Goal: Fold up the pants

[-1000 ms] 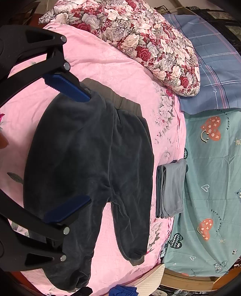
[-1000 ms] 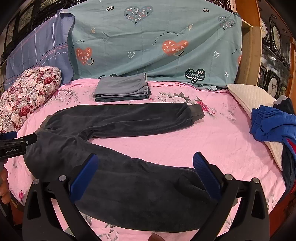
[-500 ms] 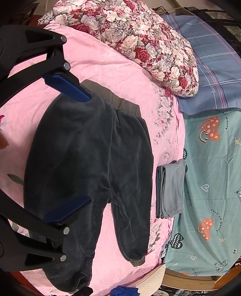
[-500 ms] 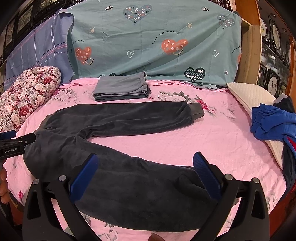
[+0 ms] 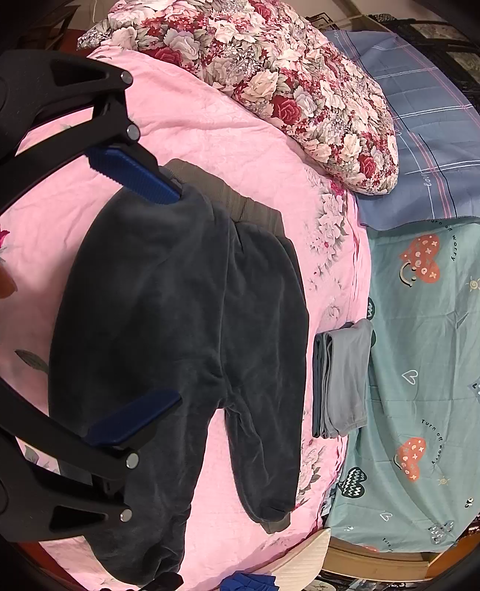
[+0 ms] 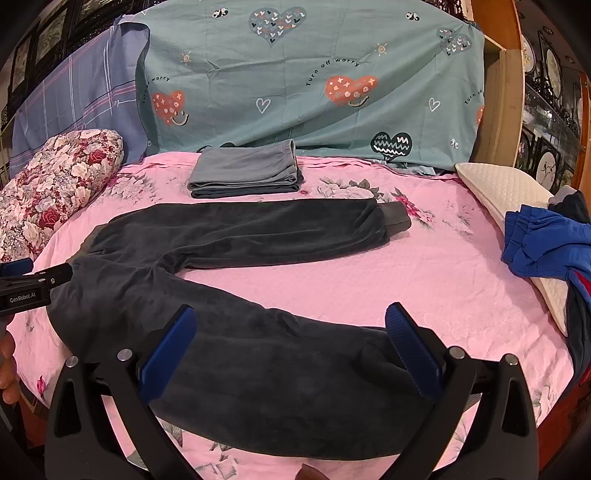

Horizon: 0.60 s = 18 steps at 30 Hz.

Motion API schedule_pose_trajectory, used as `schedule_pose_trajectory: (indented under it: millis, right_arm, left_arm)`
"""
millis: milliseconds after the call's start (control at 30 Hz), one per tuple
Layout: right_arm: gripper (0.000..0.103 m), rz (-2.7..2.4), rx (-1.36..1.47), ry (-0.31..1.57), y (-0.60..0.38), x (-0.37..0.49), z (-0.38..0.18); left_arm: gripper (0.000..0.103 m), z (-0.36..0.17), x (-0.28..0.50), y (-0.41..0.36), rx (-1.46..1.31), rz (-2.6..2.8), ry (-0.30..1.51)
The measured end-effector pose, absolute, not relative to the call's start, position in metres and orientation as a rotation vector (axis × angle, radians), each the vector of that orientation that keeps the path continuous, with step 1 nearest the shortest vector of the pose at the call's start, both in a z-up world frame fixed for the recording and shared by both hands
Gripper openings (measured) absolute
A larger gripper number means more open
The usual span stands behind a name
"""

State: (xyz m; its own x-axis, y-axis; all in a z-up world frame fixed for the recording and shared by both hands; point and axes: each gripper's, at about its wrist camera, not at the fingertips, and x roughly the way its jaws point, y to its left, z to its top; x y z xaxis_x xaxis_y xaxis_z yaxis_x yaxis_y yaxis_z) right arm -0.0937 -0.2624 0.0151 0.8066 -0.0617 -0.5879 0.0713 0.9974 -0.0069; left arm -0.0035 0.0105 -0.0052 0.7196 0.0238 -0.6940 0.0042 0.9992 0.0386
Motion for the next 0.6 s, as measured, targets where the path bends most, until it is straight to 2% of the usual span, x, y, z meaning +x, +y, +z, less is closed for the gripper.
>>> schedule_pose_trajectory:
  millis: [600]
  right_arm:
    - [0.102,-0.062,0.010,0.633,-0.2591,-0.0915,0.0142]
  left_arm:
    - [0.101,-0.0046,-0.0021,0.0119,0.035,0.015,0.768]
